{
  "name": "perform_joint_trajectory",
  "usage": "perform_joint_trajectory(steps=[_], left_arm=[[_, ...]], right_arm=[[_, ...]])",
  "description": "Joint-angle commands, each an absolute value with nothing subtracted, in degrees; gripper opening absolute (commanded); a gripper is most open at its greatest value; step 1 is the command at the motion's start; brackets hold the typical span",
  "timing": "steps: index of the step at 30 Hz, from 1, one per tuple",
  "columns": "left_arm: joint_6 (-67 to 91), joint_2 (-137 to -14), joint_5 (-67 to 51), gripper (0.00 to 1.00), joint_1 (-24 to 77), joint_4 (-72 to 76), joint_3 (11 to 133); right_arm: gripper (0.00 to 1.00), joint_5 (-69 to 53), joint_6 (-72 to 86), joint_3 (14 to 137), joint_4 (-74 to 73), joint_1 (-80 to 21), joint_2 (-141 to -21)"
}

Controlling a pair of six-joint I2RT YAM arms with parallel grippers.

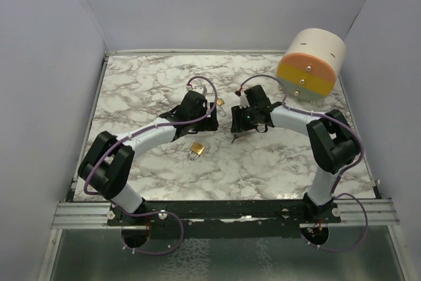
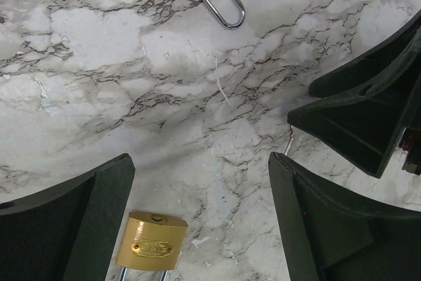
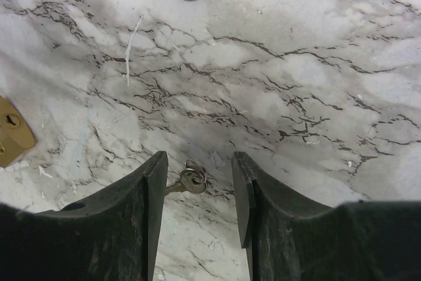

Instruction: Unlock with the key

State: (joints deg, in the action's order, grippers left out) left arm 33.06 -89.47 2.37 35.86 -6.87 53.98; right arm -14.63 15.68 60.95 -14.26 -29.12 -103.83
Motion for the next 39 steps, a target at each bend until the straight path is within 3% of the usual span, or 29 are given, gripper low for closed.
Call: perform_joint_trajectory(steps=[1,11,20,23,30,39], left_arm=[[32.56,-87.34,2.18,0.86,35.18,-5.45,53.68],[32.83,-85.84,2.42,0.86,34.78,-5.38,52.07],[32.78,-85.25,2.64,0.86,34.64,-5.54,51.55],[32.79,-85.30,2.64,0.86,34.65,-5.56,51.55],[31.33,-84.13,-0.49,0.86,34.69,1.00,49.52],[31.20,-83.70,-1.76,0.86,34.69,5.36,48.21]], right_arm=[[0.42,-10.12,13.01,62.12,-18.83,-31.11,-105.63],[0.36,-7.10,13.33,61.86,-20.59,-33.71,-106.12],[0.15,-5.24,13.85,61.78,-21.59,-33.93,-106.10],[0.01,-4.57,13.84,61.79,-21.27,-33.93,-105.60],[0.01,-5.88,15.65,61.36,-13.59,-33.88,-97.34],[0.01,-6.17,15.43,66.64,-14.66,-33.93,-96.15]])
